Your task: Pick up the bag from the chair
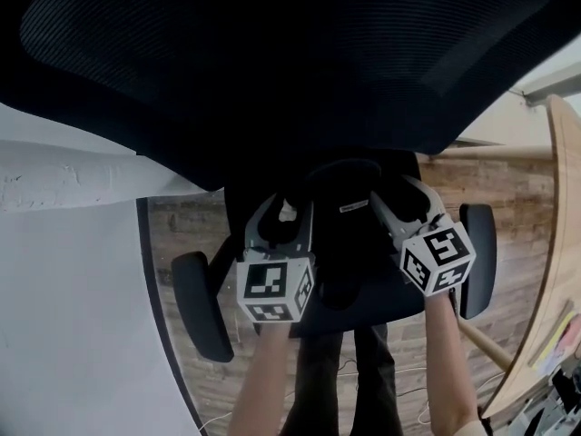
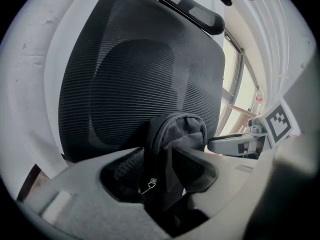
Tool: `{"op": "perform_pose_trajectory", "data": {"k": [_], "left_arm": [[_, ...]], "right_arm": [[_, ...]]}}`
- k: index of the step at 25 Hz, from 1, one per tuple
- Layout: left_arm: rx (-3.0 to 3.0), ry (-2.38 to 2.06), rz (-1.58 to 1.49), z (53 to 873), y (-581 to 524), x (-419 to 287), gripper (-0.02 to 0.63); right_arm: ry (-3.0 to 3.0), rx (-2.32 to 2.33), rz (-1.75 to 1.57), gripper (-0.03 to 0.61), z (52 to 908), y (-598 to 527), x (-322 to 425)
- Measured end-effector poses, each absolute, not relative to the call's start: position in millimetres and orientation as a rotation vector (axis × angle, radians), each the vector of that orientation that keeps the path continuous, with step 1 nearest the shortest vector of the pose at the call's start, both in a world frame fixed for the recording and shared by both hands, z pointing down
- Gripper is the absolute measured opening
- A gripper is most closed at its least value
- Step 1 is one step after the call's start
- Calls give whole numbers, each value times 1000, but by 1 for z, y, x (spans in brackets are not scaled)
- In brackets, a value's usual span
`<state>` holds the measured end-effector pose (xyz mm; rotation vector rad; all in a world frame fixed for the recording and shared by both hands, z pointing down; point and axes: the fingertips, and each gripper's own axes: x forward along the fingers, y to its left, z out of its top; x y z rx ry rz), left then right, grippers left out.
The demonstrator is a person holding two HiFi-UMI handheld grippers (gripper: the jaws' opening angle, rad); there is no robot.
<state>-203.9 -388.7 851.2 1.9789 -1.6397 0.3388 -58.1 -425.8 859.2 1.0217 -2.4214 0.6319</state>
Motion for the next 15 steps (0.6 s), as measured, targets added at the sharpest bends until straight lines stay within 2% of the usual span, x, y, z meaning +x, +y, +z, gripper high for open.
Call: {"op": "perform_pose_trajectory", "data": {"k": [6,8,12,15], "left_arm": [[1987,-1608,332,867,-393,-202,158],[2007,-1602,323,869,-395,-201,137],[2065,-1561,308,868,-397,-195,73],[2082,-1552,308,866,-393,-194,52]], "right_arm": [[-2452,973,633,206,870,-432,-73],[-2441,966,616,201,876,-432,-75],[-2423,1010,620,110,881,-431,-77],[-2381,1007,521,69,878,-427,-83]]}}
